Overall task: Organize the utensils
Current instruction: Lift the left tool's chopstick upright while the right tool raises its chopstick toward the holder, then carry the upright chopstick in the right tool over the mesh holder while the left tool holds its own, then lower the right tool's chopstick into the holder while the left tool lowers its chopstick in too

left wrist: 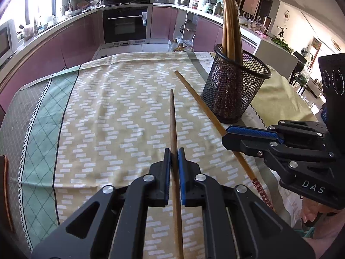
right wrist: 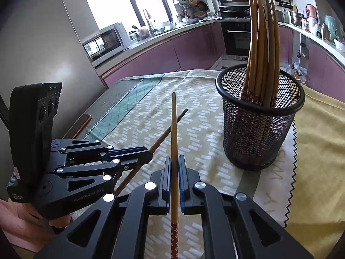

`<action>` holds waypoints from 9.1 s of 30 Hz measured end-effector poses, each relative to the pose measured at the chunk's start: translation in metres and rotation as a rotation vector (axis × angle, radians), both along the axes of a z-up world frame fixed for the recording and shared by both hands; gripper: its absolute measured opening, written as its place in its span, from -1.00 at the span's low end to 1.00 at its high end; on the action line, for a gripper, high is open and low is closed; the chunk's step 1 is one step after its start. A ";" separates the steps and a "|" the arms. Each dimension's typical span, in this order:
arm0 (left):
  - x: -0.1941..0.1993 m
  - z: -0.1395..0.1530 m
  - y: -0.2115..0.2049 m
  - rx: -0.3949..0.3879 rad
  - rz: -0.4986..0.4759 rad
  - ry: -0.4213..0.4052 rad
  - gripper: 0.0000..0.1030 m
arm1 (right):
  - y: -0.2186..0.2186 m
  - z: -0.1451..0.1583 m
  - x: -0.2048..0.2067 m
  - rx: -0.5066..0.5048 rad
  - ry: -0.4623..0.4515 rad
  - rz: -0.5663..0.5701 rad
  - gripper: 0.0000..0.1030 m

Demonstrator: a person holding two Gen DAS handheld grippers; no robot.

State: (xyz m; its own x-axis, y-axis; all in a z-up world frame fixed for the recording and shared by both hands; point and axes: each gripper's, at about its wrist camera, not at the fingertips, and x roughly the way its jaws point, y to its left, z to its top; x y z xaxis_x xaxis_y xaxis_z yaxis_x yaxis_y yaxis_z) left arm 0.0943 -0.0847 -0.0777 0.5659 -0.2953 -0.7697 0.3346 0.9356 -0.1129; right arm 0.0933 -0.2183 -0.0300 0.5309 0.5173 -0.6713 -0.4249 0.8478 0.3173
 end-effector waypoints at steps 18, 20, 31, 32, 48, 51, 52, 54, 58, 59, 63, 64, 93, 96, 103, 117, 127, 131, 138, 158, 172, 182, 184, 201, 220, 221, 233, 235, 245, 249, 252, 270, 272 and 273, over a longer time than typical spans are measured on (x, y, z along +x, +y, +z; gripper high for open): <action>-0.017 0.028 0.005 -0.044 -0.021 -0.053 -0.85 | -0.006 0.015 -0.013 0.042 -0.050 -0.004 -0.89; -0.018 0.030 0.007 -0.049 -0.021 -0.057 -0.85 | -0.007 0.017 -0.014 0.048 -0.054 -0.008 -0.89; -0.022 0.049 0.014 -0.100 -0.035 -0.083 -0.85 | -0.021 0.030 -0.019 0.082 -0.091 -0.035 -0.89; -0.023 0.051 0.014 -0.103 -0.037 -0.084 -0.85 | -0.022 0.031 -0.020 0.083 -0.095 -0.037 -0.89; -0.027 0.066 0.012 -0.140 -0.059 -0.115 -0.85 | -0.036 0.045 -0.021 0.113 -0.137 -0.069 -0.89; -0.028 0.068 0.012 -0.143 -0.062 -0.124 -0.85 | -0.039 0.047 -0.020 0.118 -0.143 -0.076 -0.89; -0.028 0.069 0.012 -0.144 -0.063 -0.127 -0.85 | -0.040 0.048 -0.020 0.118 -0.146 -0.077 -0.89; -0.028 0.072 0.011 -0.148 -0.065 -0.131 -0.85 | -0.040 0.051 -0.021 0.121 -0.151 -0.078 -0.89; -0.028 0.075 0.010 -0.154 -0.068 -0.141 -0.85 | -0.043 0.054 -0.022 0.125 -0.163 -0.081 -0.89; -0.028 0.076 0.010 -0.155 -0.069 -0.144 -0.85 | -0.043 0.055 -0.022 0.125 -0.166 -0.082 -0.89; -0.027 0.078 0.009 -0.162 -0.074 -0.151 -0.85 | -0.047 0.058 -0.022 0.129 -0.176 -0.084 -0.89; -0.027 0.079 0.009 -0.163 -0.075 -0.153 -0.85 | -0.048 0.059 -0.022 0.130 -0.178 -0.085 -0.89; -0.025 0.099 0.006 -0.184 -0.081 -0.202 -0.85 | -0.066 0.077 -0.021 0.130 -0.242 -0.121 -0.89; -0.024 0.100 0.006 -0.184 -0.082 -0.205 -0.85 | -0.066 0.079 -0.021 0.128 -0.247 -0.121 -0.89; -0.024 0.103 0.005 -0.189 -0.085 -0.208 -0.85 | -0.066 0.081 -0.020 0.124 -0.255 -0.123 -0.89; -0.020 0.110 0.001 -0.191 -0.092 -0.217 -0.85 | -0.068 0.089 -0.019 0.116 -0.277 -0.122 -0.89; -0.019 0.117 -0.003 -0.190 -0.099 -0.232 -0.85 | -0.068 0.093 -0.018 0.110 -0.291 -0.126 -0.89; -0.019 0.119 -0.003 -0.189 -0.100 -0.239 -0.85 | -0.069 0.095 -0.018 0.110 -0.296 -0.129 -0.89; -0.019 0.125 -0.002 -0.188 -0.103 -0.258 -0.85 | -0.071 0.099 -0.019 0.105 -0.311 -0.132 -0.89; -0.019 0.142 -0.007 -0.196 -0.114 -0.298 -0.85 | -0.073 0.108 -0.015 0.100 -0.337 -0.133 -0.89; -0.018 0.174 -0.007 -0.219 -0.122 -0.363 -0.85 | -0.078 0.127 -0.010 0.098 -0.386 -0.138 -0.89; -0.024 0.201 -0.007 -0.248 -0.134 -0.436 -0.85 | -0.077 0.136 -0.002 0.100 -0.415 -0.150 -0.89; -0.025 0.206 -0.008 -0.253 -0.140 -0.449 -0.85 | -0.078 0.137 -0.001 0.100 -0.419 -0.151 -0.89; -0.008 0.205 -0.032 -0.247 -0.170 -0.441 -0.85 | -0.075 0.129 0.015 0.089 -0.397 -0.197 -0.89; 0.026 0.180 -0.042 -0.203 -0.163 -0.360 -0.85 | -0.071 0.115 0.027 0.066 -0.341 -0.220 -0.89; 0.027 0.178 -0.042 -0.201 -0.164 -0.356 -0.85 | -0.071 0.116 0.031 0.065 -0.338 -0.221 -0.89; 0.031 0.169 -0.042 -0.174 -0.171 -0.324 -0.85 | -0.072 0.110 0.035 0.057 -0.316 -0.218 -0.89; 0.031 0.169 -0.044 -0.171 -0.173 -0.319 -0.85 | -0.072 0.109 0.035 0.056 -0.313 -0.217 -0.89; 0.038 0.164 -0.046 -0.150 -0.182 -0.298 -0.85 | -0.069 0.103 0.038 0.052 -0.293 -0.210 -0.89; 0.039 0.161 -0.047 -0.142 -0.184 -0.290 -0.85 | -0.068 0.099 0.040 0.049 -0.284 -0.205 -0.89; 0.042 0.159 -0.047 -0.135 -0.185 -0.283 -0.85 | -0.068 0.096 0.042 0.047 -0.277 -0.202 -0.89; 0.063 0.146 -0.054 -0.127 -0.191 -0.225 -0.85 | -0.061 0.083 0.055 0.019 -0.225 -0.188 -0.89; 0.067 0.144 -0.056 -0.127 -0.193 -0.218 -0.85 | -0.060 0.081 0.057 0.019 -0.217 -0.187 -0.89; 0.070 0.143 -0.057 -0.126 -0.191 -0.213 -0.85 | -0.059 0.080 0.057 0.018 -0.214 -0.187 -0.89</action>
State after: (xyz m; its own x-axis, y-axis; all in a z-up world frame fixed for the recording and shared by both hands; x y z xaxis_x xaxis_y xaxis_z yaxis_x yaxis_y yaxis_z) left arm 0.1642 -0.1419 0.0651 0.6354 -0.4977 -0.5904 0.5317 0.8364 -0.1329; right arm 0.1507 -0.2778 0.0503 0.7468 0.4081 -0.5251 -0.3210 0.9127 0.2529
